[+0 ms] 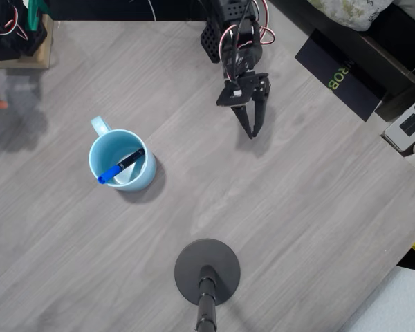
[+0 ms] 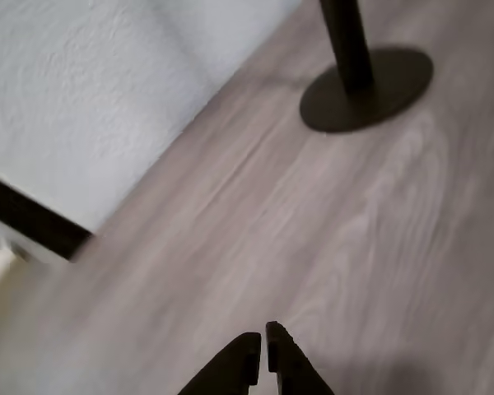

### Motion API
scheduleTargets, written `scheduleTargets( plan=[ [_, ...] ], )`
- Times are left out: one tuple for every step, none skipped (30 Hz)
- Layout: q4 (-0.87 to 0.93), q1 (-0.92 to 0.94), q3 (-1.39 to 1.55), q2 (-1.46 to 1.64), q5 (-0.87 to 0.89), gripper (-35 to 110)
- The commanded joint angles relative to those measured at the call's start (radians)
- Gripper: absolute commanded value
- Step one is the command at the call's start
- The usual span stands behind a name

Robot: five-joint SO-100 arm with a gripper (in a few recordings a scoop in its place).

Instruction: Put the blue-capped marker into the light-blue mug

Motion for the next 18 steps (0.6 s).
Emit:
scheduleTargets(
  plan=[
    [0.005, 0.005, 0.008, 0.028, 0.385, 0],
    [0.005, 0.005, 0.008, 0.028, 0.462, 0],
    [0.008, 0.005, 0.008, 0.028, 0.509, 0],
    [0.02, 0.005, 0.008, 0.028, 0.551, 0],
    [0.034, 0.005, 0.008, 0.028, 0.603, 0],
    [0.054, 0.005, 0.008, 0.028, 0.655, 0],
    [0.075, 0.005, 0.008, 0.028, 0.703, 0],
    [0.095, 0.002, 0.009, 0.028, 0.756, 0],
    [0.112, 0.0, 0.009, 0.028, 0.804, 0],
    [0.129, -0.002, 0.009, 0.028, 0.841, 0],
    [0.149, -0.003, 0.009, 0.028, 0.865, 0],
    [0.173, -0.005, 0.009, 0.028, 0.868, 0],
    [0.204, -0.005, 0.009, 0.028, 0.868, 0],
    [0.241, -0.009, 0.009, 0.028, 0.868, 0],
    [0.279, -0.014, 0.009, 0.028, 0.87, 0],
    [0.321, -0.023, 0.009, 0.028, 0.871, 0],
    [0.356, -0.029, 0.009, 0.028, 0.871, 0],
    [0.387, -0.035, 0.009, 0.028, 0.871, 0]
  ],
)
